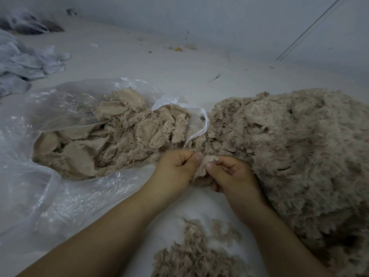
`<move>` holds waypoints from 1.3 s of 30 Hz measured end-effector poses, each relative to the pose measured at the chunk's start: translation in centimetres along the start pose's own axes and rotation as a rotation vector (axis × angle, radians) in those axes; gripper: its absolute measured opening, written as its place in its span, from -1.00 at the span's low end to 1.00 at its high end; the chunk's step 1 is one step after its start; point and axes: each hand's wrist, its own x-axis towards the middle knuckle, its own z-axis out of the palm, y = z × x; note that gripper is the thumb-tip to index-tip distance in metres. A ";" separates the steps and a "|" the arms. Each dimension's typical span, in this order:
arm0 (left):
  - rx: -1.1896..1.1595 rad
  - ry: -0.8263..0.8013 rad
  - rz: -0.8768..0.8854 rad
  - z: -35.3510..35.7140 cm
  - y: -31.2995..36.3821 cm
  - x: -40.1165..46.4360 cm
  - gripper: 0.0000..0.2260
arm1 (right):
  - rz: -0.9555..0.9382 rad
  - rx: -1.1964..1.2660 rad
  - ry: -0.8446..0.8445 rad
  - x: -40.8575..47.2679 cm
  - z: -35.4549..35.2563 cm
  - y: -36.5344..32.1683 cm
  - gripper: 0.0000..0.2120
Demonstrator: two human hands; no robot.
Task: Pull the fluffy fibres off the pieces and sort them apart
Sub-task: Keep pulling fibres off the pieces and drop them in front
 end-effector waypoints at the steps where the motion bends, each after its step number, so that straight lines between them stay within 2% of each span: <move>1: 0.044 0.030 0.029 0.0 -0.1 0.0 -0.68 | 0.014 0.001 0.021 0.0 0.0 0.1 -0.82; 3: 0.146 0.058 0.104 -0.2 -0.1 -0.1 -0.79 | 0.039 0.005 0.039 0.0 0.0 0.2 -0.75; 5: 0.266 0.020 0.166 -0.4 -0.4 -0.3 -0.70 | 0.056 0.014 0.051 0.1 -0.1 0.3 -0.67; 7: 0.324 0.024 0.229 -0.3 -0.5 -0.4 -0.73 | 0.063 0.041 0.058 0.2 -0.2 0.4 -0.70; 9: 0.275 0.037 0.248 -0.2 -0.4 -0.4 -0.88 | 0.079 0.056 0.050 0.3 -0.2 0.3 -0.79; 15: -0.007 0.025 0.082 -0.4 -0.1 -0.2 -0.65 | 0.093 0.058 0.065 0.2 -0.2 0.3 -0.79; 18: -0.013 -0.007 0.098 -0.3 -0.1 -0.2 -0.66 | 0.110 0.102 0.054 0.2 -0.1 0.1 -0.89; 20: 0.038 -0.047 0.136 -0.3 -0.1 -0.4 -0.79 | 0.095 0.094 0.043 0.2 -0.1 0.3 -0.74; 22: 0.104 -0.055 0.158 0.0 -0.2 -0.6 -0.81 | 0.070 0.075 0.017 0.1 0.0 0.2 -0.59; 26: 0.083 -0.031 0.141 0.3 0.0 -0.5 -0.85 | 0.083 0.023 0.032 0.0 0.0 0.0 -0.56; 27: 0.071 -0.022 0.128 0.2 0.1 -0.4 -0.80 | 0.094 0.015 0.052 0.0 0.0 0.0 -0.56; 29: -0.032 0.001 0.070 0.0 0.2 -0.3 -0.69 | 0.129 0.039 0.088 0.0 0.0 0.0 -0.60; 31: -0.107 0.020 0.023 0.0 0.2 -0.2 -0.62 | 0.151 0.082 0.080 -0.1 0.0 -0.2 -0.79; 33: -0.101 0.015 0.005 0.1 0.2 -0.2 -0.60 | 0.136 0.075 0.017 -0.3 0.0 -0.4 -0.76; 36: -0.163 -0.010 -0.044 0.1 0.1 -0.2 -0.60 | 0.070 0.035 -0.054 -0.4 0.2 -0.7 -0.89; 39: -0.194 -0.006 -0.127 -0.4 -0.1 0.1 -0.51 | 0.110 0.074 0.011 -0.3 0.2 -0.6 -0.74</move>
